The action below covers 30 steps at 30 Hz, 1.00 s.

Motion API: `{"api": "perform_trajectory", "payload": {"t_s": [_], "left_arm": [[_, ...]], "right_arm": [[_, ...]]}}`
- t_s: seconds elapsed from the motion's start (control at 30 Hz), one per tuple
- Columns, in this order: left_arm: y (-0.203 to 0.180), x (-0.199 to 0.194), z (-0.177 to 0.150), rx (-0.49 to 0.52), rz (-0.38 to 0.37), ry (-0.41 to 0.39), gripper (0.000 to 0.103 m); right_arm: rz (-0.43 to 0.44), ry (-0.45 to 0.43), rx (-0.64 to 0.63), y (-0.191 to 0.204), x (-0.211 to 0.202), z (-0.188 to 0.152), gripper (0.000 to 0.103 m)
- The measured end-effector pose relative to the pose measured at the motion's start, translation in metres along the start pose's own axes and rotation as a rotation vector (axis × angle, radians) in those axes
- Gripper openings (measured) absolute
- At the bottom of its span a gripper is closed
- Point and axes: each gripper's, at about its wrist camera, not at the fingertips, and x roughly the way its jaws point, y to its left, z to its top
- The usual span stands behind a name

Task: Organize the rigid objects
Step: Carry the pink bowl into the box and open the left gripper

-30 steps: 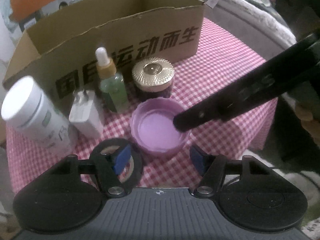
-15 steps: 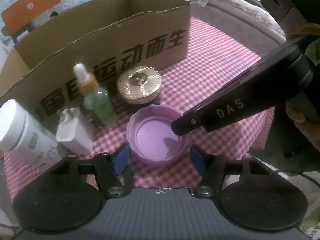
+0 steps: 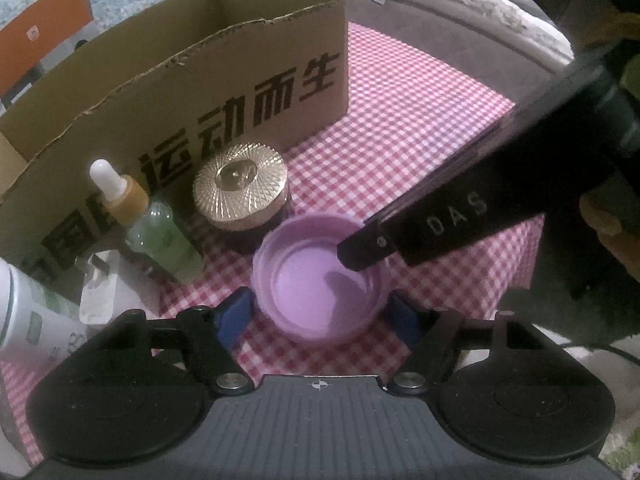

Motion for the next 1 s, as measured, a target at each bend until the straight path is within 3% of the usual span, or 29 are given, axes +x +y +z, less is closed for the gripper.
{"api": "perform_trajectory", "payload": {"t_s": [0.37,0.63,0.87,1.0], "left_arm": [[0.001,-0.008,-0.002,-0.020,0.014,-0.026,0.072],[0.000,-0.057,0.004,-0.026,0.050,-0.134,0.072],[0.021,-0.112,0.034,-0.045,0.128,-0.256,0.072],[0.052,-0.123,0.062,-0.076,0.148,-0.261,0.072]], "right_arm": [[0.012,-0.028,-0.016,0.013,0.013,-0.002,0.017],[0.016,-0.121,-0.053,0.032,-0.031,-0.001,0.018],[0.054,-0.266,-0.165,0.067,-0.084,0.035,0.018],[0.097,-0.286,-0.210,0.079,-0.090,0.076,0.018]]}}
